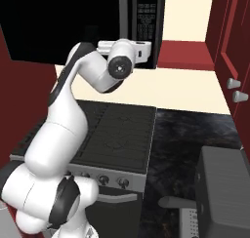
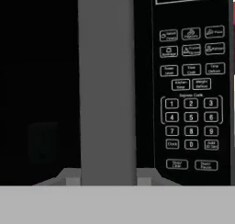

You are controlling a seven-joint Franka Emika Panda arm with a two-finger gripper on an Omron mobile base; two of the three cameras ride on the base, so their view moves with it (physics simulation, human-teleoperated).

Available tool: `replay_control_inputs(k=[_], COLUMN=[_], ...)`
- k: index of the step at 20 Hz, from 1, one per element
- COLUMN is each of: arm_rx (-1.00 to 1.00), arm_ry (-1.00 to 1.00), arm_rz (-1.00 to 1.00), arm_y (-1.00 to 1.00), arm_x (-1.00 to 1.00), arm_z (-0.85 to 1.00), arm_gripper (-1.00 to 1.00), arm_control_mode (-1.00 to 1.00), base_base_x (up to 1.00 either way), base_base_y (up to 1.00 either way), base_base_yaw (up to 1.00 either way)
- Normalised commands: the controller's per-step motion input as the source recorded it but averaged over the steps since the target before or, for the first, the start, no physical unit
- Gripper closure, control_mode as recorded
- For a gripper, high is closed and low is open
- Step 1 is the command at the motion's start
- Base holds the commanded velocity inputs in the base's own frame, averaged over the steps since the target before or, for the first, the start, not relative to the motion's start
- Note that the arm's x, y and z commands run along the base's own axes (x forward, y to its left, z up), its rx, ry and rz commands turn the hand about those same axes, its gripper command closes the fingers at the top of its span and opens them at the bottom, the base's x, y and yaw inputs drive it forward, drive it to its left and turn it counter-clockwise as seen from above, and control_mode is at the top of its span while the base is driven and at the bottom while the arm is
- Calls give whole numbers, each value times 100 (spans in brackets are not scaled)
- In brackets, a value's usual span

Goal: Open the microwave door.

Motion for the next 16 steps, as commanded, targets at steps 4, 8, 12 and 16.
replay_control_inputs(k=[4, 8, 12, 16], arm_rx=[0, 0, 0, 0], arm_ry=[-1, 0, 0, 0], arm_rz=[0, -3, -5, -5], arm_y=[0, 0, 0, 0], arm_x=[-100, -100, -100, -100], arm_z=[86, 99, 100, 100], arm_gripper=[100, 100, 100, 100], arm_control_mode=[-100, -100, -100, -100], base_base_x=[0, 0, 0, 0], base_base_y=[0, 0, 0, 0], base_base_yaw=[0, 0, 0, 0])
